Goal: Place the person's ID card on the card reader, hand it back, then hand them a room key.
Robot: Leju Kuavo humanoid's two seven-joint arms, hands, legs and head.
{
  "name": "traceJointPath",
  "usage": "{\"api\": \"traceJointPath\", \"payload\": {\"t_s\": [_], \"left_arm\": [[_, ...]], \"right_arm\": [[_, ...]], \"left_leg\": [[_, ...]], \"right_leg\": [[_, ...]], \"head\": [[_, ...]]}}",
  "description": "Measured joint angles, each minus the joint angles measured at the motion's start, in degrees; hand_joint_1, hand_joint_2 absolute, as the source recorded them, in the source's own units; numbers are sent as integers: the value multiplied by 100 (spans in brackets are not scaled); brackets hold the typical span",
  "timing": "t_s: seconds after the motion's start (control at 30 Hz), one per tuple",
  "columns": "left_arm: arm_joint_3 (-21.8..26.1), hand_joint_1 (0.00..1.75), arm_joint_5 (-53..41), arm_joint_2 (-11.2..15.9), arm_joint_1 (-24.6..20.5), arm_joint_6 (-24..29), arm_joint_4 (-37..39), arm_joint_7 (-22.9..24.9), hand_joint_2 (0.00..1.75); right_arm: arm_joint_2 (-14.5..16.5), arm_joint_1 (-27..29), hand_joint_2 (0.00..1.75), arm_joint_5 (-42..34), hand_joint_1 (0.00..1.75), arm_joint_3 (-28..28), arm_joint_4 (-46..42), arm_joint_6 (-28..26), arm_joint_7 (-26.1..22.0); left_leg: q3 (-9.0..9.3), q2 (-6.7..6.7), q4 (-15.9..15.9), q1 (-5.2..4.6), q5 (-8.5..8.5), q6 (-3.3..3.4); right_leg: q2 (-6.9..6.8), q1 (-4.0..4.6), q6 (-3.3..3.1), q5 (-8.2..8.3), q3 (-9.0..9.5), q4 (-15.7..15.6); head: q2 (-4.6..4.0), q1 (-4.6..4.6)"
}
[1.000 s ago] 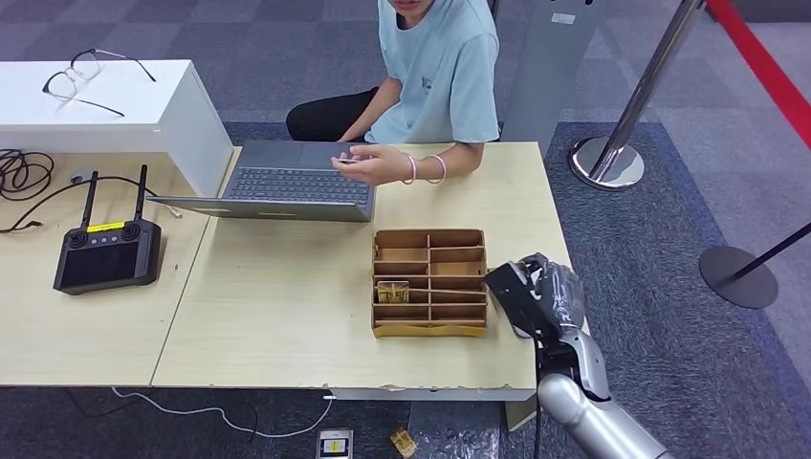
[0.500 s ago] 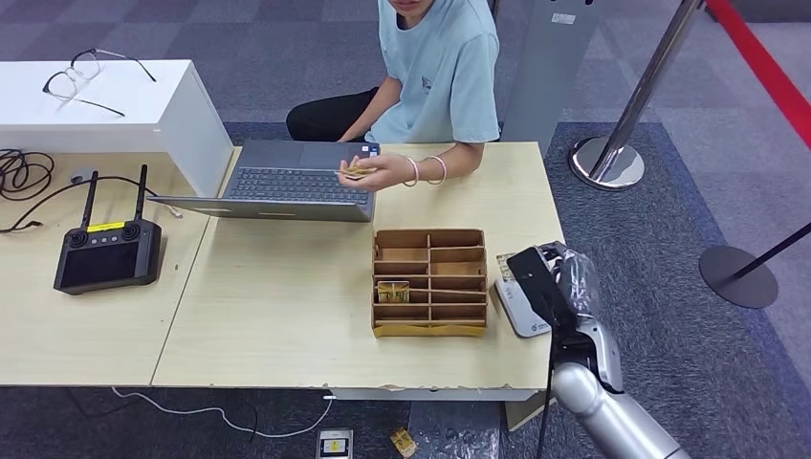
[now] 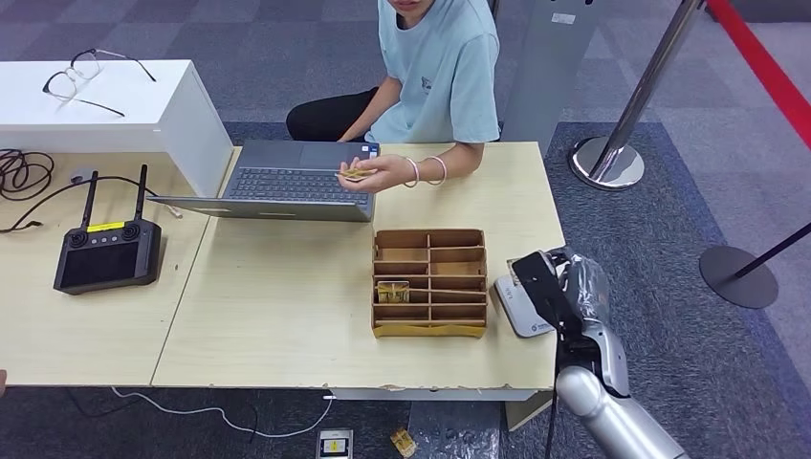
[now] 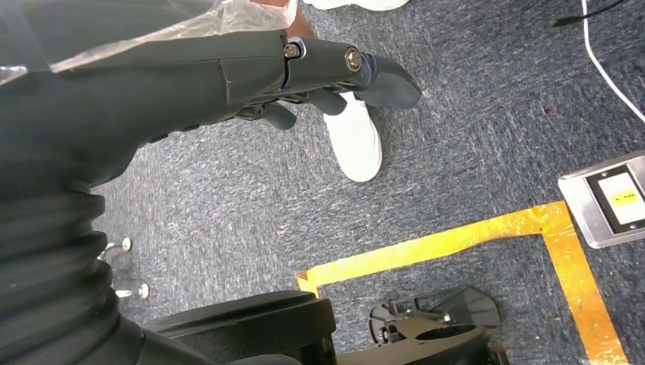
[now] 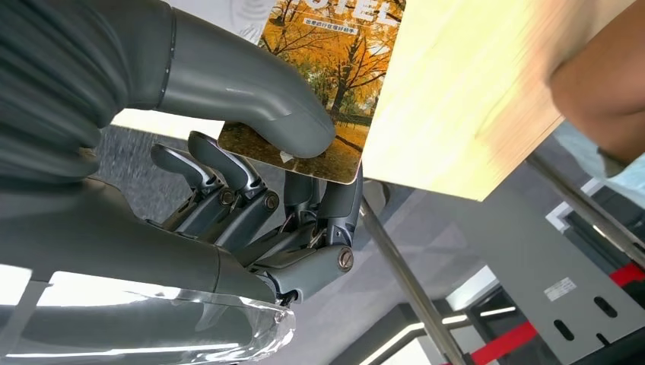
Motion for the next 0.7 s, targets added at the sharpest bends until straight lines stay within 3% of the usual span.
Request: {"api": "traceJointPath", "payload": {"t_s": [0.37,0.7], "left_arm": [[-37,0,-18,-1,-2,7,0,-52,175],[-97,0,-21,-3,-4,18,0,-72,175]], "right_arm": [[179,178,175,-10,175,-387,288,0,-355],[310,190,175,-163,175,-352,487,1,-272]], "left_leg": [[0,1,0,0,0,0],[-1,0,-1,0,0,0]], "right_leg": [[0,0,0,0,0,0],[0,0,0,0,-1,0]], "head": [[0,0],[0,0]]}}
